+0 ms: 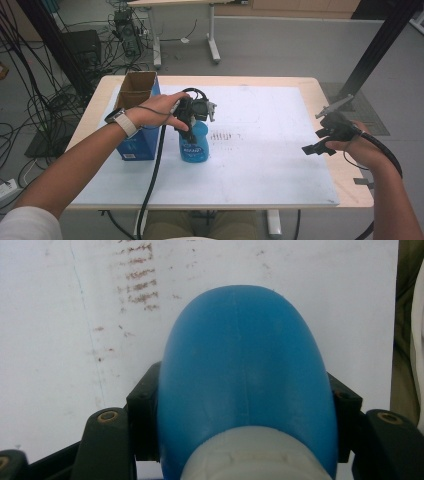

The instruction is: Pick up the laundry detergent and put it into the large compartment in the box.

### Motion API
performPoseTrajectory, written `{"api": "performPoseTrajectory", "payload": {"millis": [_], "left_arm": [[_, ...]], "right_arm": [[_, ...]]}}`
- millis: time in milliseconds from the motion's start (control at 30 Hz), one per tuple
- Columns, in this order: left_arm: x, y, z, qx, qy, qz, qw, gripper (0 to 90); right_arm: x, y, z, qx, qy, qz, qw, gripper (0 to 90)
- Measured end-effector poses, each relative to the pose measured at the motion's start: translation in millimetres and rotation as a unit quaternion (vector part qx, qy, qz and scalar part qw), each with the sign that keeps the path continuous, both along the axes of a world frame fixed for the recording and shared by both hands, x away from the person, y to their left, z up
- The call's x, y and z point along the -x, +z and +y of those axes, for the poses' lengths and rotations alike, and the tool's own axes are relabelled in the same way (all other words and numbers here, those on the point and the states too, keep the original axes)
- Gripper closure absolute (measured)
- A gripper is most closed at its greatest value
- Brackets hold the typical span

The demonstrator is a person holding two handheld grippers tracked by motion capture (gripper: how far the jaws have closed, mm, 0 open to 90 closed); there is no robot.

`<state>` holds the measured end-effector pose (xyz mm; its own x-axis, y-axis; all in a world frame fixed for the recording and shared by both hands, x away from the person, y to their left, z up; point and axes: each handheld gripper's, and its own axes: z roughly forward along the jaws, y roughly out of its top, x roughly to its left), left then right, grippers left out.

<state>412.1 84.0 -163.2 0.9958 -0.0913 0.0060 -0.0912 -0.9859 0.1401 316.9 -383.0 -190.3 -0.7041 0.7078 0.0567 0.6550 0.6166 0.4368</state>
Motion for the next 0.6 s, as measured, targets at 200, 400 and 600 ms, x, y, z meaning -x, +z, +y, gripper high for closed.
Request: {"api": "performPoseTrajectory", "payload": {"millis": [200, 400, 600], "left_arm": [[0.1, 0.0, 0.1, 0.001, 0.0, 0.0, 1.0, 37.4], [0.3, 0.0, 0.2, 0.001, 0.0, 0.0, 1.0, 37.4], [1.1, 0.0, 0.2, 0.001, -0.002, -0.002, 1.0, 37.3]], "right_arm": [[-0.1, 0.5, 0.3, 0.001, 0.0, 0.0, 1.0, 11.8], [-0.8, -0.8, 0.5, -0.001, 0.0, 0.0, 1.0, 11.8], [-1.4, -1.2, 0.4, -0.002, 0.001, -0.001, 1.0, 11.8]]}}
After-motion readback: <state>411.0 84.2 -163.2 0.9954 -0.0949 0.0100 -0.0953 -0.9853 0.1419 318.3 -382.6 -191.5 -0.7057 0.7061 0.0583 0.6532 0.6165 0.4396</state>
